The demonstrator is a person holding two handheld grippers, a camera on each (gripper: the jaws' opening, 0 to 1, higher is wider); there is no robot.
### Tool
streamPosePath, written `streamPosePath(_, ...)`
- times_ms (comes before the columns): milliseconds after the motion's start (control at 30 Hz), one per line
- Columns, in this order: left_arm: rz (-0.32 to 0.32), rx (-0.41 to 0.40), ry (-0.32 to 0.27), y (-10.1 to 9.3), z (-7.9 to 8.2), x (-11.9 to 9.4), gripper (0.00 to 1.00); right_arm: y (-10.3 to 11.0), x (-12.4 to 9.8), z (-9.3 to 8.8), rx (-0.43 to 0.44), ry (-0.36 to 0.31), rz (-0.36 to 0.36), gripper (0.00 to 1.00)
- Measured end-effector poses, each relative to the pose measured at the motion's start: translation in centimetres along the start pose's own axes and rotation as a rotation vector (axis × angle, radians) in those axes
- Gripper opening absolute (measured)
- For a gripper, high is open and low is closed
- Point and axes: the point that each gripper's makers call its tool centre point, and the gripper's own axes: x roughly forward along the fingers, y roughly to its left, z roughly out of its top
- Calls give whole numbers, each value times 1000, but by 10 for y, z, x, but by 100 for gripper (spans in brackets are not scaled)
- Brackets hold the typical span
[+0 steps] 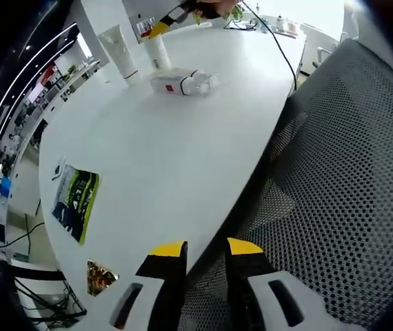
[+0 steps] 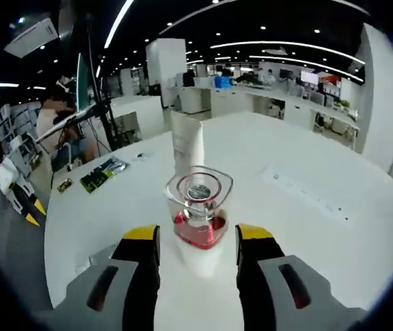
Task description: Arrange the skincare products in the storage area until every visible bottle or jar stands upright without overlapping.
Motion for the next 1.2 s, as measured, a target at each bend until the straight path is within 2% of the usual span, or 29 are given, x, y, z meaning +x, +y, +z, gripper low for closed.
streamPosePath(33,-1,1,0,0,0,0,22,2,0,1,-2,0,23,41)
streamPosePath(233,1,-2,2,0,-1,0,22,-2,6,-10,-31,40,40,38)
streamPosePath(467,-3,-2,9,0,-2,2,22,-5,13,-12,-72,42,8,39)
streamPosePath(600,-5,-3,9,0,-2,1,22,-10,13,-14,-57,38,-12,31)
streamPosePath(633,-5,-4,9,0,-2,1,22,-9,13,-14,-30,32,-9,31)
streamPosePath(767,-7,-3,8,-1,-2,1,22,-10,13,-14,-23,24,-21,30)
streamPosePath(1100,-6,-1,5,-1,-1,1,22,-18,20,-9,63,-5,-155,29)
streamPosePath(1200,-4,-3,2,0,-1,1,22,-20,23,-7,65,0,-181,29)
